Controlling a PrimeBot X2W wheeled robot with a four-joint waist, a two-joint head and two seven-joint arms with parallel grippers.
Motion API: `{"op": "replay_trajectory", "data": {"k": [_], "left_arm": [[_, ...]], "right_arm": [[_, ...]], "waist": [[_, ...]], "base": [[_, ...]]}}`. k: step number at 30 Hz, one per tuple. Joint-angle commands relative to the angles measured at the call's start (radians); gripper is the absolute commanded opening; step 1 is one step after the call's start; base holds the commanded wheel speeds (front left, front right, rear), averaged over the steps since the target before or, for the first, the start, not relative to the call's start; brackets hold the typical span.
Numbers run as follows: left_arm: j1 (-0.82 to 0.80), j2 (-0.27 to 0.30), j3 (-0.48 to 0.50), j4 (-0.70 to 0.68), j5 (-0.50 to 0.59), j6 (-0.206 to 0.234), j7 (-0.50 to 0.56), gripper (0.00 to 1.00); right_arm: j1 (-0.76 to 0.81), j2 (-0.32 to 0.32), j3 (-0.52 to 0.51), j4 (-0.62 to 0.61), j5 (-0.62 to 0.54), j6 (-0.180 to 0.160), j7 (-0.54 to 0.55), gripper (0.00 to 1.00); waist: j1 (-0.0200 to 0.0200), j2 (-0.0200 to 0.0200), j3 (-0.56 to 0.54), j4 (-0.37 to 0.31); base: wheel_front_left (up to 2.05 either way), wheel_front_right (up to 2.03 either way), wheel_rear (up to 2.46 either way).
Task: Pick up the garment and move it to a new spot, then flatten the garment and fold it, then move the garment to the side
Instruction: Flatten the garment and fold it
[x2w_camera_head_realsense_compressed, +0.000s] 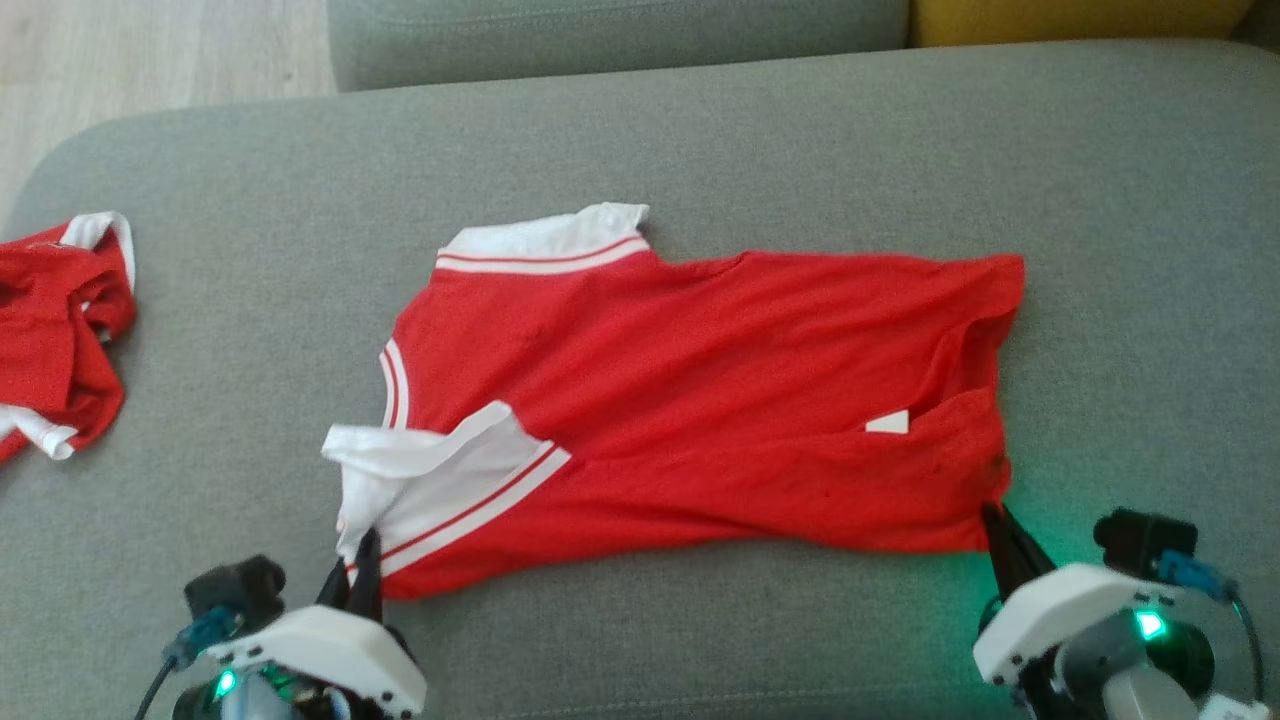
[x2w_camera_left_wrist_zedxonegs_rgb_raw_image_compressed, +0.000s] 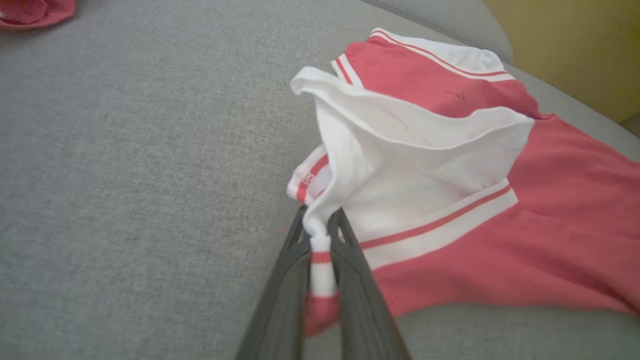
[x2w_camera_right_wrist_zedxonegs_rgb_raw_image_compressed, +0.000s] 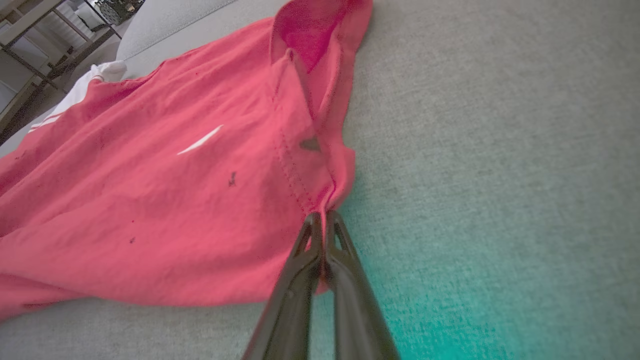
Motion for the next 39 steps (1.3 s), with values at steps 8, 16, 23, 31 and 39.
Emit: {"op": "replay_trajectory", "data": {"k": [8, 16, 23, 31, 39], "left_arm": [[0.065, 0.029, 0.039, -0.103, -0.018, 0.036, 0.052, 0.00], [0.066, 0.024, 0.018, -0.089, -0.026, 0.024, 0.063, 1.00], [0.034, 0.035, 0.029, -0.133, 0.030, 0.045, -0.055, 1.00], [-0.007, 0.057, 0.023, -0.240, 0.126, 0.076, -0.171, 1.00], [-0.018, 0.065, 0.006, -0.268, 0.149, 0.090, -0.156, 1.00]], "right_arm": [[0.089, -0.005, -0.015, -0.108, 0.007, -0.001, 0.048, 0.00], [0.118, 0.000, -0.021, -0.152, 0.006, -0.001, 0.054, 1.00], [0.082, -0.024, 0.026, -0.302, -0.035, -0.001, -0.075, 1.00], [0.051, -0.065, 0.095, -0.488, -0.085, -0.001, -0.143, 1.00], [0.071, -0.060, 0.121, -0.529, -0.081, -0.001, -0.111, 1.00]], "waist": [[0.0000, 0.0000, -0.034, 0.010], [0.0000, 0.0000, -0.044, 0.001], [0.0000, 0.0000, -0.061, -0.007], [0.0000, 0.0000, -0.080, -0.007], [0.0000, 0.0000, -0.079, -0.004]], "base": [[0.00, 0.00, 0.00], [0.00, 0.00, 0.00], [0.00, 0.00, 0.00], [0.00, 0.00, 0.00], [0.00, 0.00, 0.00]]}}
